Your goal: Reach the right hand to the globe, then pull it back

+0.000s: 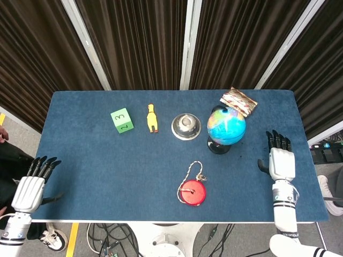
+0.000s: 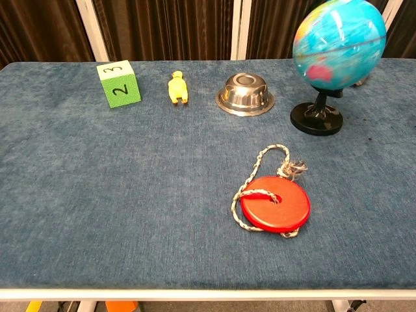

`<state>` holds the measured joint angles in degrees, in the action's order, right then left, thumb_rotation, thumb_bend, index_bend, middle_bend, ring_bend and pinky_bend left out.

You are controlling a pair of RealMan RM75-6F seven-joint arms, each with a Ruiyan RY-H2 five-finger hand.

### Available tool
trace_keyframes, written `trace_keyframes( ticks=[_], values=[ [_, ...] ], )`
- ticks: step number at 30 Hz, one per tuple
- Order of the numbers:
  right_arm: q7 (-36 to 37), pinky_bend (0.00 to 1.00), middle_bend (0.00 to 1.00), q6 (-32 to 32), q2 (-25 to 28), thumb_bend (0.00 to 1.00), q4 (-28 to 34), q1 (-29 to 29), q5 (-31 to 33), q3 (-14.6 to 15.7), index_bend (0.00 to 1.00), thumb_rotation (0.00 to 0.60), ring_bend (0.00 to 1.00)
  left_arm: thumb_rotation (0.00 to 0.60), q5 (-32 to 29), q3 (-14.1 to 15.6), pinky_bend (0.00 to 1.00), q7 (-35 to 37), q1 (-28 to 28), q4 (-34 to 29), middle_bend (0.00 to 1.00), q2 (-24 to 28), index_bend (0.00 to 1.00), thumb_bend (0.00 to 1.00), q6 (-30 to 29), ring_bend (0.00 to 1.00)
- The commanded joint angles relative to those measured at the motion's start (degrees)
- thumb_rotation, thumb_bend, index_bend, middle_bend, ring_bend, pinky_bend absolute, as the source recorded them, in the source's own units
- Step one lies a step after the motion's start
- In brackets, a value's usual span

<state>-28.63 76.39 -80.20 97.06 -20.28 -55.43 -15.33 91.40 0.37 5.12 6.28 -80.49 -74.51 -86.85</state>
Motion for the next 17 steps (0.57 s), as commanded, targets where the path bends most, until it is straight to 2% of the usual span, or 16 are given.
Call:
trace_keyframes(
  ticks=[1,5,8,12,17],
  values=[
    [0.7,0.00,0.00,2.8,0.3,0.23,0.7,1.2,-4.9,1.1,0.00,0.600,0.00,0.600,0.0,0.0,0.05,-0.1,0.0,0.0,0.10,0.0,0.14,0.00,0.0,0.02],
    [3.9,0.00,0.00,5.8,1.3,0.23,-0.3,3.5,-12.5,5.1,0.00,0.600,0.00,0.600,0.0,0.1,0.05,0.0,0.0,0.1,0.10,-0.1,0.14,0.00,0.0,0.02],
    [7.1,0.00,0.00,8.1,2.8,0.23,-2.2,5.9,-19.9,9.7,0.00,0.600,0.00,0.600,0.1,0.0,0.05,0.0,0.0,0.0,0.10,-0.2,0.14,0.00,-0.1,0.02],
    [12.1,0.00,0.00,12.1,4.2,0.24,-8.5,9.1,-30.9,16.3,0.00,0.600,0.00,0.600,0.2,-0.1,0.05,-0.3,0.1,-0.2,0.10,-0.1,0.14,0.00,-0.2,0.02],
    [15.1,0.00,0.00,15.0,3.0,0.24,-16.4,11.7,-35.5,19.0,0.00,0.600,0.00,0.600,0.5,0.0,0.05,-0.7,0.3,-0.4,0.10,0.0,0.14,0.00,-0.1,0.02]
  ],
)
